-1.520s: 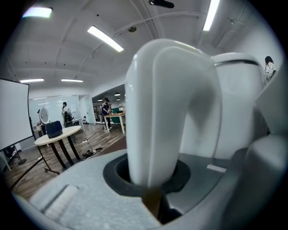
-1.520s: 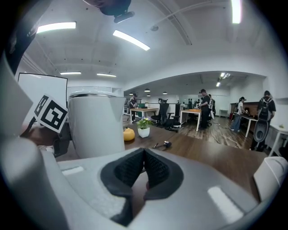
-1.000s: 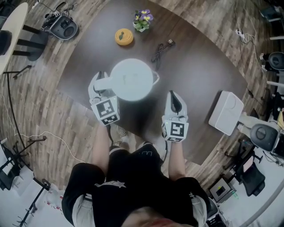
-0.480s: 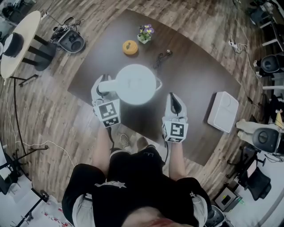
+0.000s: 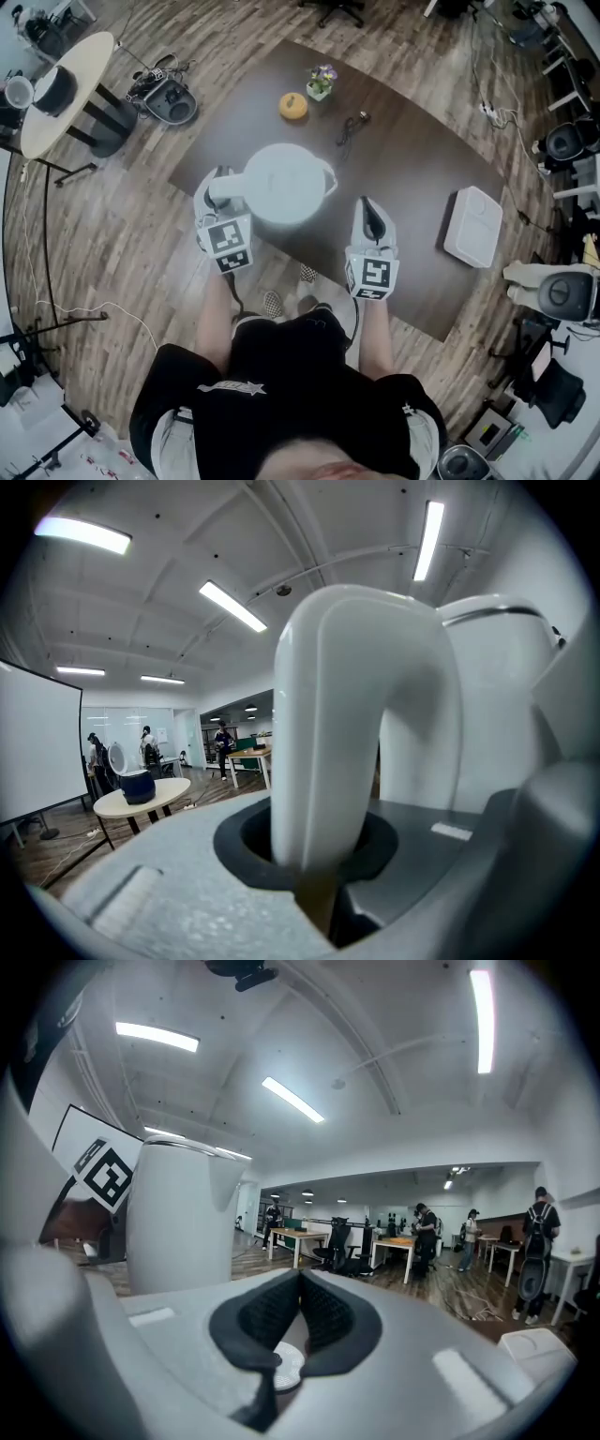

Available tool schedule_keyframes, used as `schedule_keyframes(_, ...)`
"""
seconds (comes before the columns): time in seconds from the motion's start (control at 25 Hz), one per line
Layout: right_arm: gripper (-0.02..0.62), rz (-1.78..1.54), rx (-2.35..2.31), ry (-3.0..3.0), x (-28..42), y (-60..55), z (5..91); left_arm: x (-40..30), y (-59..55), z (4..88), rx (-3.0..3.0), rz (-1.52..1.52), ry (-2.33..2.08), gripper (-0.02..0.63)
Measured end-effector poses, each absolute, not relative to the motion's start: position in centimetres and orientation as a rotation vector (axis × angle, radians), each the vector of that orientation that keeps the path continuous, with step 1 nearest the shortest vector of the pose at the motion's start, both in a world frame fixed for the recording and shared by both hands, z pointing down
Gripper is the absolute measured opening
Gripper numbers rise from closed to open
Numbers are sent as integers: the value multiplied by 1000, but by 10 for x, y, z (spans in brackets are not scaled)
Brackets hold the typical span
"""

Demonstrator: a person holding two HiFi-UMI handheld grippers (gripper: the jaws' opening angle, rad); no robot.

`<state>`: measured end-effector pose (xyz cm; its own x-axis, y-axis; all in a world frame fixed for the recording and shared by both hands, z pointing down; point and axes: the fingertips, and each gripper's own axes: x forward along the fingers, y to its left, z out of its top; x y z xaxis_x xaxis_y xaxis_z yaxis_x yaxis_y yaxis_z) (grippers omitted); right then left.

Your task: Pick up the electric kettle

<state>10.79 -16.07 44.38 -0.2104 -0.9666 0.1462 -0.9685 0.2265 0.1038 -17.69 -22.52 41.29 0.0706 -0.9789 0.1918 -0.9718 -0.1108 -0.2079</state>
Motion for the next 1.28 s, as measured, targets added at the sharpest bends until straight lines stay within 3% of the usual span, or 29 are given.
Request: schedule_keyframes(1.28,5,-60,1707,-2458,-22,-17,421,-339,9,410,-2088,-495,2284,63)
